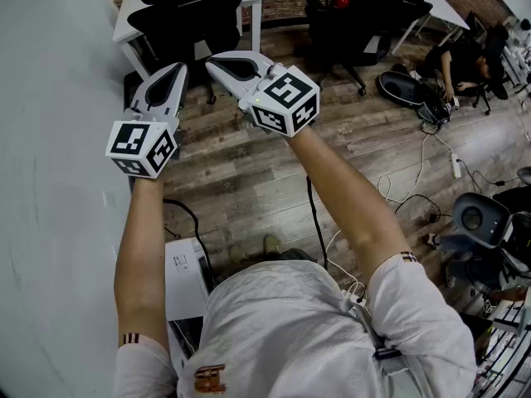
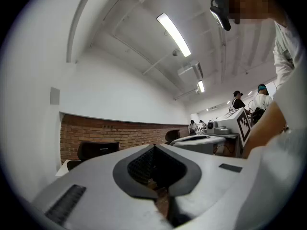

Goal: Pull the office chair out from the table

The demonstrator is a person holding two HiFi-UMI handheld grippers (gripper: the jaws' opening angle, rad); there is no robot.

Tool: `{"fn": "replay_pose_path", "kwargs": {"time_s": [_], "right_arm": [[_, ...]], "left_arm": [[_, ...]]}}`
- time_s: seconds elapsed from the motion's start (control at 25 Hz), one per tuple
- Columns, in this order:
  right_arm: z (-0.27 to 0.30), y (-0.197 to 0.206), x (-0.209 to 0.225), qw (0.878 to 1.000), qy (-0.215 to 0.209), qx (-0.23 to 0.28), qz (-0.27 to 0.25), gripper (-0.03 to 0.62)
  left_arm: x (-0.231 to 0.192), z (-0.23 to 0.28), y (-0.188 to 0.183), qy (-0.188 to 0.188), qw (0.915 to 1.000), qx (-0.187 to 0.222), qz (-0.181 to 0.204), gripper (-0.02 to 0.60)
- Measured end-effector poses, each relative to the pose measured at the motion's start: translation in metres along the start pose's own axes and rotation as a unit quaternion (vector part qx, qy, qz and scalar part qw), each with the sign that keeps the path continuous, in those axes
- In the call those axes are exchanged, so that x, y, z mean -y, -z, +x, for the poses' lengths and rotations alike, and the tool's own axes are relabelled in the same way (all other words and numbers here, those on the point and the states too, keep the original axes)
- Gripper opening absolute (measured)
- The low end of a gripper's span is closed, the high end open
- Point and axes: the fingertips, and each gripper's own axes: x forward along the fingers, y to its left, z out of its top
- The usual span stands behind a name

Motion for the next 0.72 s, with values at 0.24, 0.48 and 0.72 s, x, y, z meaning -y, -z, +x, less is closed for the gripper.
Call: {"fn": "replay_pose_path", "kwargs": {"time_s": [0.24,0.48,0.72], "right_arm": [[-0.006,-0.004,0.004,1.000,-0.004,0.007,0.003,0.000],[-0.009,-0.006,0.011,1.000,-0.007,0.013,0.006,0.001],[-0.014,-0.007,0.021,1.000,-0.013,0.014,0.002,0.000]], "left_arm": [[0.005,0.006,-0.003,-0.001,1.0000,0.000,0.001,0.000],[0.003,0.009,-0.004,-0.009,1.0000,-0.001,0.001,0.001],[0.002,0.017,-0.005,-0.020,0.9998,0.000,0.009,0.000]]}}
